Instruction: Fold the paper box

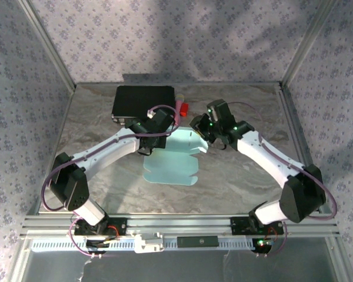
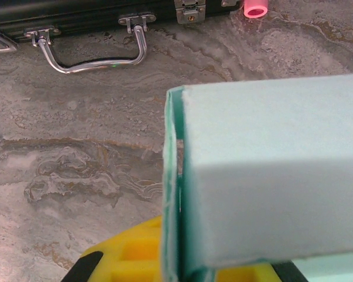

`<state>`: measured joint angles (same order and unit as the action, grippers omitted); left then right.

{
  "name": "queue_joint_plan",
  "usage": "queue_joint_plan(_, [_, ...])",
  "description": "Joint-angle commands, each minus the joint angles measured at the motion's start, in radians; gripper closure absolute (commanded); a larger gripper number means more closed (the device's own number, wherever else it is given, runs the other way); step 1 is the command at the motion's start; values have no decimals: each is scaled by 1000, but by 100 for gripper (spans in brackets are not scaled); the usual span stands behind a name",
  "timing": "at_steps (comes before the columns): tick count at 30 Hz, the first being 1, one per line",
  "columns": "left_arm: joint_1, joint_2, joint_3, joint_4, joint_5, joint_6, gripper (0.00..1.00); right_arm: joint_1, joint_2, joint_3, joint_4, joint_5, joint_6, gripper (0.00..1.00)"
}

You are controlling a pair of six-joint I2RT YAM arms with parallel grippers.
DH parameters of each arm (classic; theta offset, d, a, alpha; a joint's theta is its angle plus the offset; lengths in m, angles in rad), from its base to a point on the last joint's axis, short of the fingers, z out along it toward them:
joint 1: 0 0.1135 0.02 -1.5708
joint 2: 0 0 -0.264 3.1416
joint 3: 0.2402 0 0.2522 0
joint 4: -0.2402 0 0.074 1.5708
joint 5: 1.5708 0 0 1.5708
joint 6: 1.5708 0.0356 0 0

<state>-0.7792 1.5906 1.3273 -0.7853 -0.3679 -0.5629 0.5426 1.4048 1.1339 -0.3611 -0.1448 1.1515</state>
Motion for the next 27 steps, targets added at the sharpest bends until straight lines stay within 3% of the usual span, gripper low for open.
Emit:
queue_joint_plan(1, [-7,-47,27,-1,-22,-8,100,-21,-49,-12,-31,44,-28,60])
queue_joint_plan(9, [-9,-36,36,1,-15,-6,100,-34,57,18,35,-78,-32,60])
queue_joint_plan(22, [-19,-29,44,1,-20,-2,100,2,57,-12,98,-86,38,60])
queue_joint_plan(27, [-27,-31,51,0,-29,0,100,5,66,-6,113,-90,67,69])
